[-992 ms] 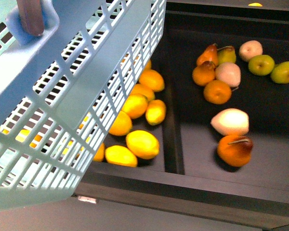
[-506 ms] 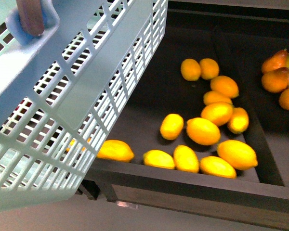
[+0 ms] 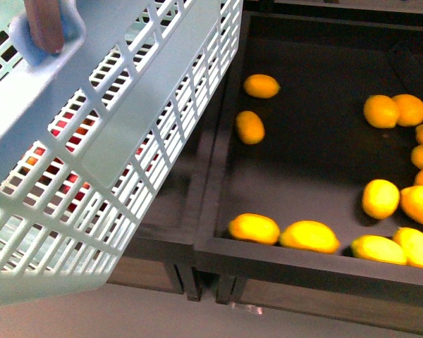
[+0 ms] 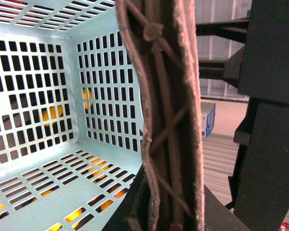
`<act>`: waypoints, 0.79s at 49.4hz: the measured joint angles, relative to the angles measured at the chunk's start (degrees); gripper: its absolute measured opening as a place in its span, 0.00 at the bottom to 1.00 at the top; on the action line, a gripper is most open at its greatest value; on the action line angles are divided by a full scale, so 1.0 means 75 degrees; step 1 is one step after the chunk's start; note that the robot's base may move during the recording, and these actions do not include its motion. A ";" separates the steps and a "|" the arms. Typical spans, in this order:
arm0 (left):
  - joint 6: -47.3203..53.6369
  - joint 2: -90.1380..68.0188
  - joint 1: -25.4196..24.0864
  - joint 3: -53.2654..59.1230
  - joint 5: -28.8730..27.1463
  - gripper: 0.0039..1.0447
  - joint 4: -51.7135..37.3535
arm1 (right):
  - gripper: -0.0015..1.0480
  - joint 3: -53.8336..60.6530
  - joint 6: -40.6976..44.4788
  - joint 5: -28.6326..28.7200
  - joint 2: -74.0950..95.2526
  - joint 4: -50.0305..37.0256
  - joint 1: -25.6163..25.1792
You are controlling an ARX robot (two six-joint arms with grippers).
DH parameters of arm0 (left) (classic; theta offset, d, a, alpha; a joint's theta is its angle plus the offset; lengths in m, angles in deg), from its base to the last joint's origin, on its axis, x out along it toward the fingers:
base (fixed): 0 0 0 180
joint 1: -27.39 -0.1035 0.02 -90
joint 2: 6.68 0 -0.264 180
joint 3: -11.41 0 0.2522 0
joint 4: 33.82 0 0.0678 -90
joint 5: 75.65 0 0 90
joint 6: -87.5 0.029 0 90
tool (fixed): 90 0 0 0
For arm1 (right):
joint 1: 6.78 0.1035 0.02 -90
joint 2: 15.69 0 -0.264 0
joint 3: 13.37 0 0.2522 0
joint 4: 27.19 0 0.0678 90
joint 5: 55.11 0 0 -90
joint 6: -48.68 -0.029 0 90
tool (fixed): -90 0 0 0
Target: Pick lemon and mango into basket
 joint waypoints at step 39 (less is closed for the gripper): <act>0.1679 -0.0816 0.0373 -0.1221 -0.0868 0.06 0.2092 | 0.92 0.0000 0.0000 0.0020 0.0006 0.0003 -0.0003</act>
